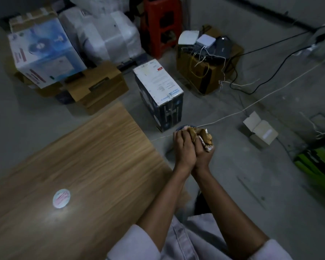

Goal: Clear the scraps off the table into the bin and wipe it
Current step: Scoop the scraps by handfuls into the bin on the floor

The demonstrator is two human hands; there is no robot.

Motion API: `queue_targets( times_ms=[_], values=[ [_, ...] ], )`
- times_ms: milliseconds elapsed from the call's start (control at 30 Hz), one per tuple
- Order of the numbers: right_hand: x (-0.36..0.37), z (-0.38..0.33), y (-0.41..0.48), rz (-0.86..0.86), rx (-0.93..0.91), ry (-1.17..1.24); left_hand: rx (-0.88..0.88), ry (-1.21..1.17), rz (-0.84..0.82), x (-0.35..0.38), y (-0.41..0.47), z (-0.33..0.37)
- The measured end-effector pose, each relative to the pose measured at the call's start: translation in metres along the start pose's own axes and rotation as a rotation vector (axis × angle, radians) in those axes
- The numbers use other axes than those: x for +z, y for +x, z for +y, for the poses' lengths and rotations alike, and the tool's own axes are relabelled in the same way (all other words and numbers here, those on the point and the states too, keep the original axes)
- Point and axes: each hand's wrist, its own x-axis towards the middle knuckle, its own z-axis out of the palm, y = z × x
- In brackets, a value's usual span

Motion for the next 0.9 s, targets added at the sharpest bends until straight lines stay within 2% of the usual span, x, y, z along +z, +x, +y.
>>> queue_targets(
  times_ms=[167, 333, 467, 633, 733, 900],
  values=[
    [-0.009, 0.03, 0.073, 0.013, 0.092, -0.141, -0.183, -0.059, 0.026, 0.045, 0.058, -0.019],
    [-0.028, 0.087, 0.165, -0.011, 0.257, -0.183, -0.423, -0.04, 0.08, 0.108, 0.136, -0.077],
    [-0.05, 0.159, 0.241, -0.07, 0.379, -0.293, -0.588, -0.063, 0.182, 0.155, 0.203, -0.142],
    [-0.077, 0.27, 0.332, -0.112, 0.587, -0.423, -0.824, -0.256, 0.288, 0.194, 0.296, -0.247],
    [-0.089, 0.338, 0.372, -0.198, 0.679, -0.471, -0.896, -0.325, 0.35, 0.212, 0.34, -0.319],
    [-0.108, 0.436, 0.416, -0.251, 0.799, -0.49, -1.012, -0.303, 0.304, 0.213, 0.394, -0.428]
  ],
)
